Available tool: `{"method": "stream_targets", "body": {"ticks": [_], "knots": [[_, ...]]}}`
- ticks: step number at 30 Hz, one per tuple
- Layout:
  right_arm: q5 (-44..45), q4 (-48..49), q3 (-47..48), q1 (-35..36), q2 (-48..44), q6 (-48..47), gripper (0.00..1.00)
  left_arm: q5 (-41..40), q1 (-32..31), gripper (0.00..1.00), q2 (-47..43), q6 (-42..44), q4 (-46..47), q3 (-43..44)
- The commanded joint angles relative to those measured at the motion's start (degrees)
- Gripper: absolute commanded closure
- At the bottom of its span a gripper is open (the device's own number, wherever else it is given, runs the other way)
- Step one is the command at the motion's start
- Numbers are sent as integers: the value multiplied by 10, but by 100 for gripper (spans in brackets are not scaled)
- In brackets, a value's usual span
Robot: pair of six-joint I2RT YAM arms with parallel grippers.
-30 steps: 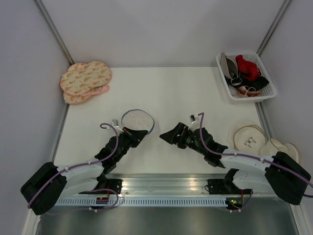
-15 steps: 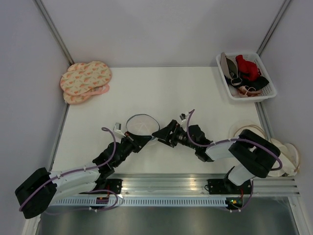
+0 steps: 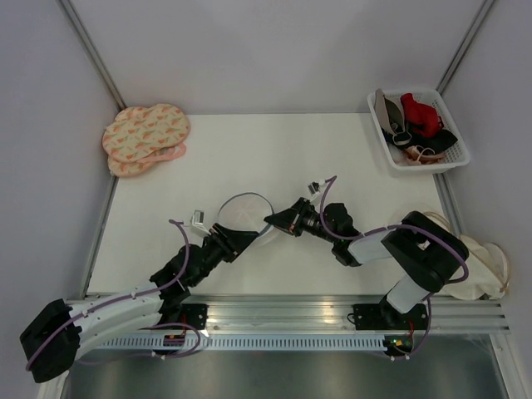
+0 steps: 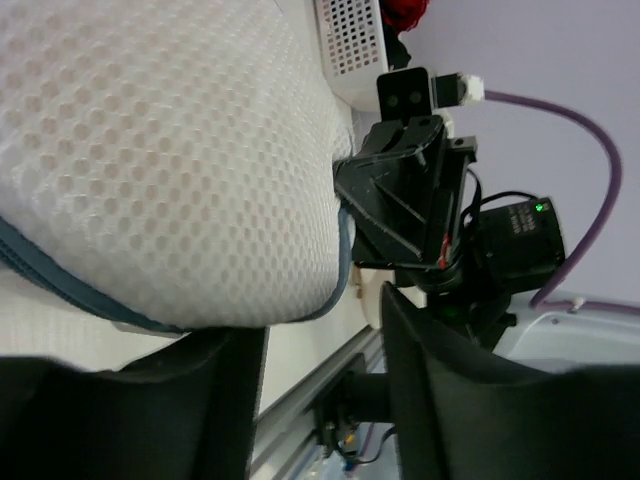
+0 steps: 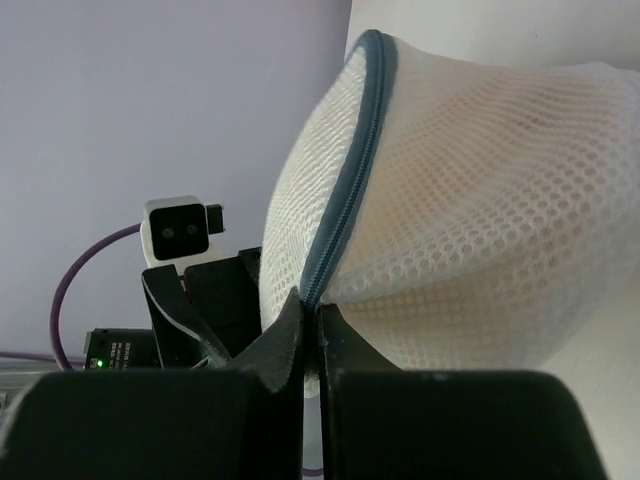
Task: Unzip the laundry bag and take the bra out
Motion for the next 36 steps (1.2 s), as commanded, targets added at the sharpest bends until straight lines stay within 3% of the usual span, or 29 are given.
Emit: {"method": "stream_targets", "body": {"ticks": [1,2,5,8,11,12,15,18,25,29,36], "knots": [[-15,-6,-6,-15,-35,-37,100,9,-4,45,-21,23,-34,5],[-19,-17,-11,-24,-51,-44,100,8,-5,25,-32,28,-44,10],[-51,-95,-26,-47,-88,-83,100,7,-5,1,-58,58,-96,33],[-111,-205,-16,-99,-111,-157,99,11,-5,0,-75,92,-147,53],[-143,-368,16,-134,-117,-259,100,0,-3,0,-77,115,-225,71],[-141,-465,29,-140,-116,-287,100,-3,-3,0,-76,119,-239,72],[-96,-619,74,-160,-102,-396,100,-18,-2,0,-70,141,-257,66],[-25,-691,98,-168,-96,-439,100,-40,3,0,-58,158,-239,56],[48,-739,144,-171,-58,-477,100,5,29,0,107,272,-89,86],[54,-737,157,-171,-15,-489,100,115,56,1,273,306,48,107],[66,-736,166,-171,-12,-500,99,219,57,6,363,340,215,126]]}}
